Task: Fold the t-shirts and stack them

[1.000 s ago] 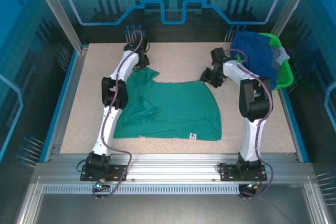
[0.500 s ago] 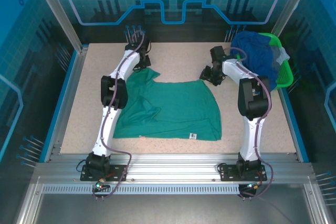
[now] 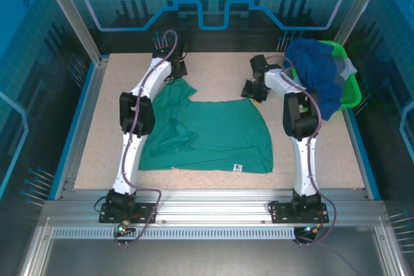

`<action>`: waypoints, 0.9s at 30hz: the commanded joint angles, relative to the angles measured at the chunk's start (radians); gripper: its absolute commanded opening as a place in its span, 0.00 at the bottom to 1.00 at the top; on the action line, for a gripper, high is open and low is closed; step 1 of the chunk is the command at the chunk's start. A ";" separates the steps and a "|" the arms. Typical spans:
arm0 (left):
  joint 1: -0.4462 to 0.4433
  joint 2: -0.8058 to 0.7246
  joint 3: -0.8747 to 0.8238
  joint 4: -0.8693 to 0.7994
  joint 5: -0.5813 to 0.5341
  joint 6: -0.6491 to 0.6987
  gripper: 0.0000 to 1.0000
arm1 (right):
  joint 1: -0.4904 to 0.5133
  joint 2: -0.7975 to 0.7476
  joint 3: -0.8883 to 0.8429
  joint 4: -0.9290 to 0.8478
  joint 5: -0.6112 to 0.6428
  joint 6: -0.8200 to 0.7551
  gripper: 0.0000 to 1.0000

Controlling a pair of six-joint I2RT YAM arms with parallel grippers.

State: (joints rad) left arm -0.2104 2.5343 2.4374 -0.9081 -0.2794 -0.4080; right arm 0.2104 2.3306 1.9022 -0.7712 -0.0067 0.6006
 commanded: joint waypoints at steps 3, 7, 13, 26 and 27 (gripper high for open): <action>0.005 -0.061 -0.025 -0.009 0.022 0.029 0.00 | 0.020 0.054 0.079 -0.059 0.007 -0.034 0.31; 0.004 -0.079 -0.042 -0.011 0.027 0.036 0.00 | 0.026 0.055 0.090 -0.077 0.015 -0.031 0.17; 0.004 -0.118 -0.085 -0.006 0.028 0.043 0.00 | 0.027 0.016 0.051 -0.074 0.051 -0.006 0.04; 0.000 -0.398 -0.417 0.020 0.095 0.003 0.00 | 0.030 -0.130 -0.017 -0.056 0.059 -0.041 0.00; 0.000 -0.430 -0.465 0.026 0.107 0.000 0.00 | 0.033 -0.145 -0.033 -0.056 0.056 -0.044 0.00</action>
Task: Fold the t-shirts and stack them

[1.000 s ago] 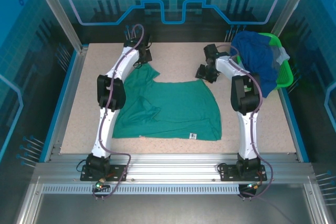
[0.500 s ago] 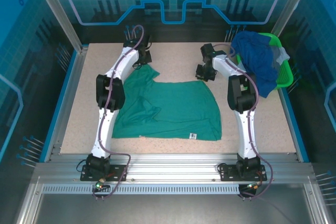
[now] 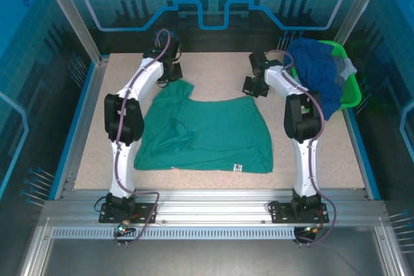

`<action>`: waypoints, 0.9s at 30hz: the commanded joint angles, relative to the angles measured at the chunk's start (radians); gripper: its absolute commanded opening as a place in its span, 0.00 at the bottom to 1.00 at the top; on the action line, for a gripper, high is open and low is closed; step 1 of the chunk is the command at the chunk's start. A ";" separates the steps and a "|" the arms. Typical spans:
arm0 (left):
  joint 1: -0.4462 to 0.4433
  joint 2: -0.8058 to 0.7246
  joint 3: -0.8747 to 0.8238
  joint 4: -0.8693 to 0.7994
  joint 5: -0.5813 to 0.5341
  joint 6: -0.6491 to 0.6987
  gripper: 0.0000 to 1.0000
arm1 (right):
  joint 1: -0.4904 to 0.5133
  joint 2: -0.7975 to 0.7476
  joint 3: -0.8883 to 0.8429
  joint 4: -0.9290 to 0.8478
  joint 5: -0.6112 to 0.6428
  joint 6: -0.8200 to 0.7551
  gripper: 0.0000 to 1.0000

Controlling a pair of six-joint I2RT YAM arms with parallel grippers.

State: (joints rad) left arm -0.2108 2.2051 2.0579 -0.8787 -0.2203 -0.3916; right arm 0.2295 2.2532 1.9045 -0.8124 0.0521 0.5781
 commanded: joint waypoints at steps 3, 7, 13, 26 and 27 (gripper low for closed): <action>0.000 -0.216 -0.254 0.015 0.074 -0.037 0.00 | 0.018 -0.116 -0.110 -0.012 -0.006 -0.024 0.00; -0.001 -0.391 -0.475 0.027 0.089 -0.066 0.00 | 0.024 -0.210 -0.257 0.023 -0.003 -0.010 0.00; -0.002 -0.636 -0.746 0.020 0.105 -0.118 0.00 | 0.060 -0.337 -0.424 0.029 0.046 -0.008 0.00; -0.004 -0.887 -0.952 -0.037 0.112 -0.211 0.00 | 0.118 -0.522 -0.655 0.027 0.153 0.014 0.00; -0.006 -0.891 -0.959 -0.044 0.111 -0.209 0.00 | 0.123 -0.529 -0.664 0.024 0.157 0.014 0.00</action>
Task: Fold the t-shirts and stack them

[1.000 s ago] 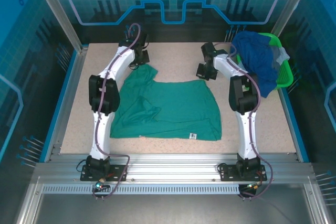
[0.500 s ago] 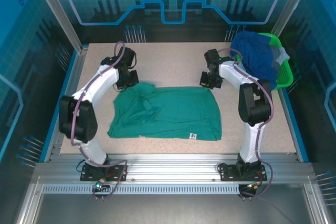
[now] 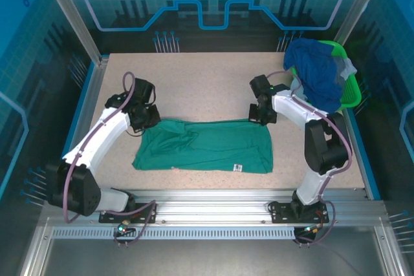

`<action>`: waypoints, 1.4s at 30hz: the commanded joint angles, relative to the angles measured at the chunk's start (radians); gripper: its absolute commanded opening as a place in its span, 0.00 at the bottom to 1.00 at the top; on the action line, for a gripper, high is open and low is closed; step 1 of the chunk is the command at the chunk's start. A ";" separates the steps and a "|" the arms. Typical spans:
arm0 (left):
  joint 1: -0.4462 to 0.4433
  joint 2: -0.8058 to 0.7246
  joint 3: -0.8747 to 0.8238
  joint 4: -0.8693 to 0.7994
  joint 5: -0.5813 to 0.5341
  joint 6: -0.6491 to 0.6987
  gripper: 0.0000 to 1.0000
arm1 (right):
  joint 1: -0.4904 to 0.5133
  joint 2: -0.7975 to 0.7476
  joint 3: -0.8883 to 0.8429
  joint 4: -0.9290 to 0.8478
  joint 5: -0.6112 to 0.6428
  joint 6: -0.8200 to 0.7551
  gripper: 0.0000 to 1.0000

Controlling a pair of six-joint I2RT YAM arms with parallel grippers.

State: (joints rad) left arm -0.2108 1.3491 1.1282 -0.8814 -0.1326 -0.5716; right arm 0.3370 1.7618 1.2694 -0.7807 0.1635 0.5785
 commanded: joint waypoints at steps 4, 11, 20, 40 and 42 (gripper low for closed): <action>-0.006 -0.049 -0.079 -0.045 0.021 -0.017 0.00 | 0.041 -0.081 -0.077 -0.008 0.058 0.023 0.00; -0.024 -0.028 -0.133 -0.025 0.018 -0.003 0.00 | 0.069 -0.097 -0.134 -0.004 0.071 0.041 0.00; -0.068 -0.041 -0.127 -0.063 -0.069 -0.025 0.00 | 0.092 -0.134 -0.156 -0.028 0.102 0.049 0.00; -0.093 -0.063 -0.267 -0.042 -0.116 -0.068 0.00 | 0.122 -0.125 -0.274 -0.045 0.177 0.132 0.27; -0.093 -0.077 -0.272 -0.039 -0.117 -0.070 0.00 | 0.122 -0.157 -0.278 -0.051 0.189 0.147 0.32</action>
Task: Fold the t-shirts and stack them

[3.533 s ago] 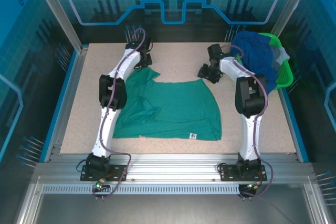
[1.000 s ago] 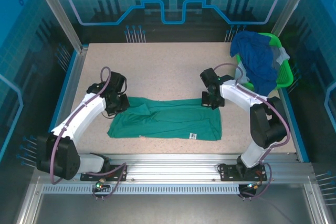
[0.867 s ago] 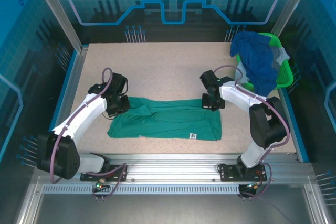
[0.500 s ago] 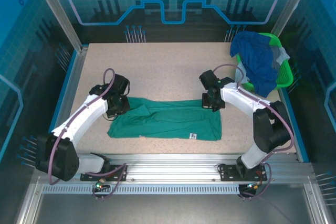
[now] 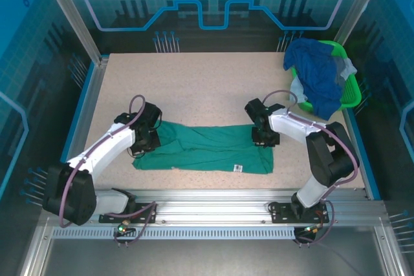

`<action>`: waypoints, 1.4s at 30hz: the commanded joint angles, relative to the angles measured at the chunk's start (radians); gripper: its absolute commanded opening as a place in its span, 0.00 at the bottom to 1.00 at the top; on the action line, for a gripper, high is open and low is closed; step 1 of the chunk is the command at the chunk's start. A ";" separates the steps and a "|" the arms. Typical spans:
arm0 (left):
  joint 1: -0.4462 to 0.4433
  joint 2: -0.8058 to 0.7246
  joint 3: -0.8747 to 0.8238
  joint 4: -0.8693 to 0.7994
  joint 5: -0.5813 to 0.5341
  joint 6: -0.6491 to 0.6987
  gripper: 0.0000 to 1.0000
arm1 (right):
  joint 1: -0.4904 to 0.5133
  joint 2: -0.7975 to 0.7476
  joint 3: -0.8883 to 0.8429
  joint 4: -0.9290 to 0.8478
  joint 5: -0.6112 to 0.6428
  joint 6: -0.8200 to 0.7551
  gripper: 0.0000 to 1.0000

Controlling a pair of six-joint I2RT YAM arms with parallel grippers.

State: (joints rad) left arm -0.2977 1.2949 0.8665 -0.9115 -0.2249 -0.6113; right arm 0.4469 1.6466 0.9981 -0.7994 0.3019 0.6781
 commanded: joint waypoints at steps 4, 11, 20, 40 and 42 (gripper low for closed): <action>-0.006 -0.017 -0.010 0.000 -0.001 -0.029 0.00 | 0.011 -0.079 0.014 -0.032 0.034 0.058 0.33; -0.011 -0.023 -0.015 -0.024 -0.004 -0.053 0.00 | 0.024 -0.060 0.063 -0.019 -0.063 0.093 0.22; -0.011 -0.061 0.020 -0.051 0.023 -0.142 0.36 | 0.028 -0.010 0.057 0.018 -0.121 0.121 0.10; 0.279 0.457 0.268 0.299 0.226 -0.044 0.47 | -0.005 0.091 0.081 0.116 -0.203 0.049 0.10; 0.284 0.476 0.259 0.346 0.234 -0.044 0.47 | -0.011 0.115 0.110 0.111 -0.206 0.034 0.10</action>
State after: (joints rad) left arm -0.0216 1.7523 1.1042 -0.6262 -0.0353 -0.6964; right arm 0.4515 1.7287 1.0595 -0.6876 0.1112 0.7403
